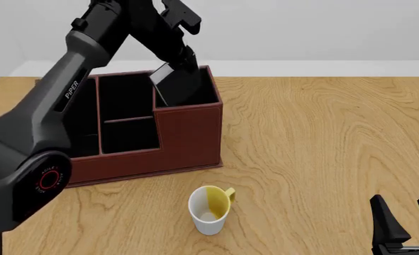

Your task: Pick up the book and place it in the right compartment of the caddy.

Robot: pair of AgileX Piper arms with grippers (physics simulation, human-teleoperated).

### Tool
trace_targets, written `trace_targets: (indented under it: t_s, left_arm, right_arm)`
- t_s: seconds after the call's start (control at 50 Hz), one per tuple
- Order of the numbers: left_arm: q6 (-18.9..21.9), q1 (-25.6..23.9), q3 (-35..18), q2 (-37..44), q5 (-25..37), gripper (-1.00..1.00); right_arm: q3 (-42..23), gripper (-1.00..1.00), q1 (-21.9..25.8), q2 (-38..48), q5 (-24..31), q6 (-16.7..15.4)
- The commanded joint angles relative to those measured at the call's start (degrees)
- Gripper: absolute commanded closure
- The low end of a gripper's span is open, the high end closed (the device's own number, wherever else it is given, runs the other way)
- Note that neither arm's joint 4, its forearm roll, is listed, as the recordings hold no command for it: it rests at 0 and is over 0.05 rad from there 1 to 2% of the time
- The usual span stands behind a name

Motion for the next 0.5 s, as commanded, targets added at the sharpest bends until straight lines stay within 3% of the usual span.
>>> trace_targets:
  t_s: [0.02,0.14,0.16,0.5]
  left_arm:
    - [-1.3,1.5,0.8,-2.6,0.0,1.00]
    - [-1.4,1.5,0.9,-2.6,0.0,1.00]
    - [-1.4,1.5,0.9,-2.6,0.0,-1.00]
    - [-1.6,1.4,1.9,-3.9,0.0,-1.00]
  right_arm:
    - [0.0,-1.00,0.0,0.0,0.0,0.0]
    - [0.0,-1.00,0.0,0.0,0.0,0.0]
    - [0.0,-1.00,0.0,0.0,0.0,0.0]
    - [0.0,-1.00,0.0,0.0,0.0,0.0]
